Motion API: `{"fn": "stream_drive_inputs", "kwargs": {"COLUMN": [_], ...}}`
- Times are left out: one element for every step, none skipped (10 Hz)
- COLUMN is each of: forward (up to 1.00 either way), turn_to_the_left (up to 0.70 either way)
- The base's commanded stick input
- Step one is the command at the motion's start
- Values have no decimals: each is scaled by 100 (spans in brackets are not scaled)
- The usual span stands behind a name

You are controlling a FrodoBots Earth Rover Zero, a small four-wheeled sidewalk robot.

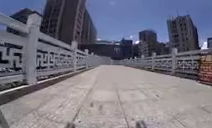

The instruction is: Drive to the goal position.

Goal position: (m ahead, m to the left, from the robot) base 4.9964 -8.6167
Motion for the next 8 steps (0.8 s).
{"fn": "stream_drive_inputs", "kwargs": {"forward": [70, 70, 70, 70, 70, 70, 70, 70], "turn_to_the_left": [0, 0, 0, 0, 0, 0, 0, 0]}}
